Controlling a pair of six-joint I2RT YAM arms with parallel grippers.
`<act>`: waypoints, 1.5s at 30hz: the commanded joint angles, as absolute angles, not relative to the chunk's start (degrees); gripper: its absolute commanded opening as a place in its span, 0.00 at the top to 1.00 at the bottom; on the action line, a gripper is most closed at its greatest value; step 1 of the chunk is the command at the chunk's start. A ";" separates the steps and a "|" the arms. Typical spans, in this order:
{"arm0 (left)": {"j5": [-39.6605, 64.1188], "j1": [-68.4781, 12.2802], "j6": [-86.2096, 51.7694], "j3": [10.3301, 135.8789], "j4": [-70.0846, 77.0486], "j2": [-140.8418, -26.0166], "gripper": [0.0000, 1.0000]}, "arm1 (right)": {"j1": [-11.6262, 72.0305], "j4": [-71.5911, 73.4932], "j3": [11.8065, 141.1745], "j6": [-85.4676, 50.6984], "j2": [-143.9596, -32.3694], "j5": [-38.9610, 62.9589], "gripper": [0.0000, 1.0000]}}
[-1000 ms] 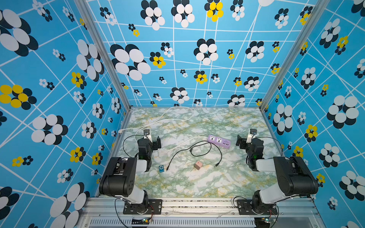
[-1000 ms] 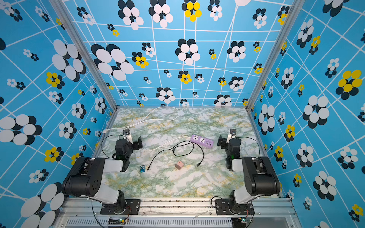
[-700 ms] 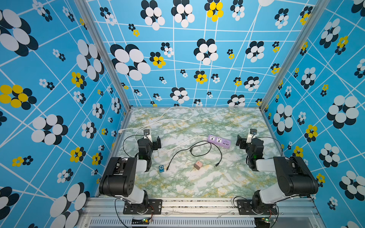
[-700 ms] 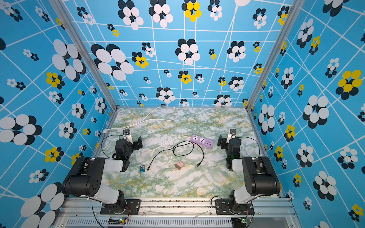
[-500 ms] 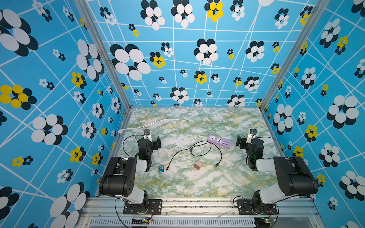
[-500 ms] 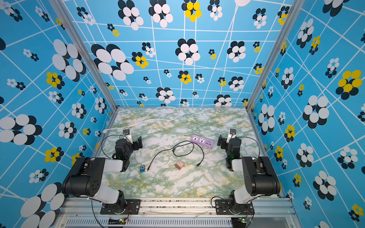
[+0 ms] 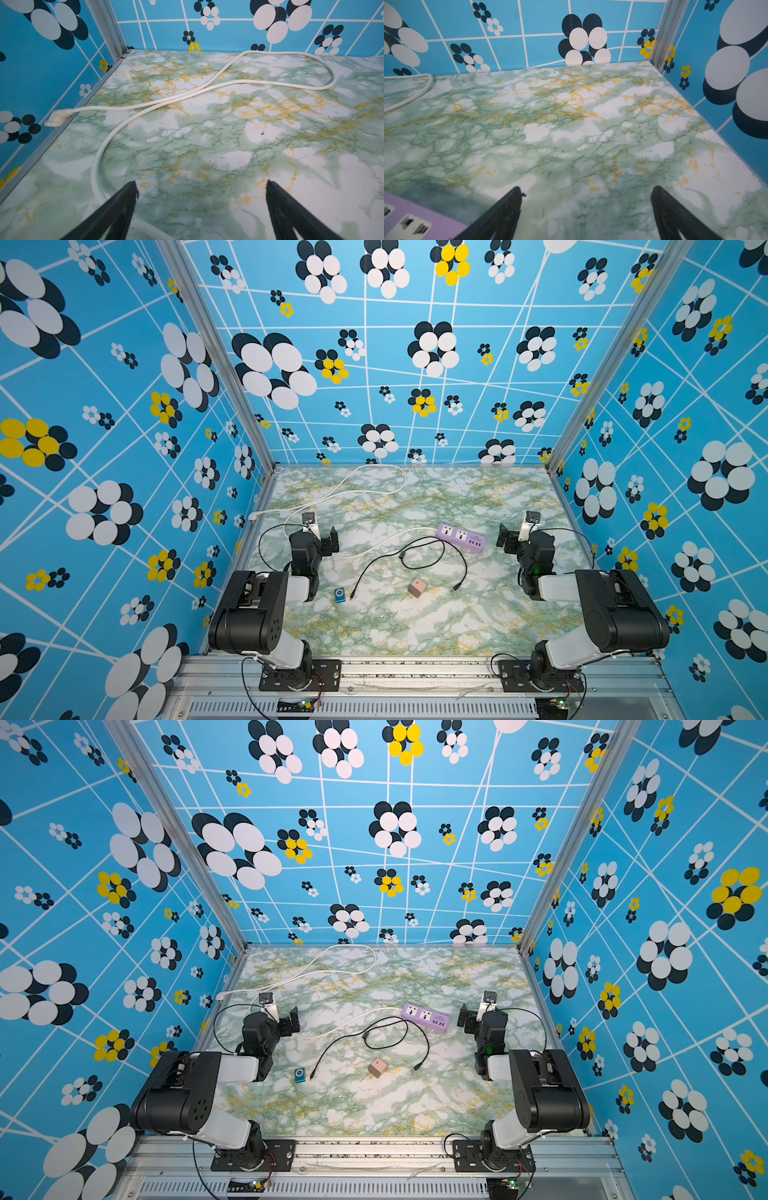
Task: Charge mp3
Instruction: Pick up the plug from the center of the board.
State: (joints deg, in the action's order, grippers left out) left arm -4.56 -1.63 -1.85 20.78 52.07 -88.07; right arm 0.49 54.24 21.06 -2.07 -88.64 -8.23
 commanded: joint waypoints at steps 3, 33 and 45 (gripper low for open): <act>-9.94 -5.12 -1.14 33.49 25.43 -76.57 0.01 | 2.96 31.96 27.53 -2.19 -76.91 -15.76 0.01; 44.68 -29.54 -64.51 71.11 -46.97 -110.80 0.11 | 23.77 -46.67 55.05 -36.87 -59.56 -0.56 0.03; 46.66 -30.73 -63.82 77.93 -49.48 -118.52 0.13 | 23.78 -46.73 52.09 -38.47 -56.00 -2.36 0.03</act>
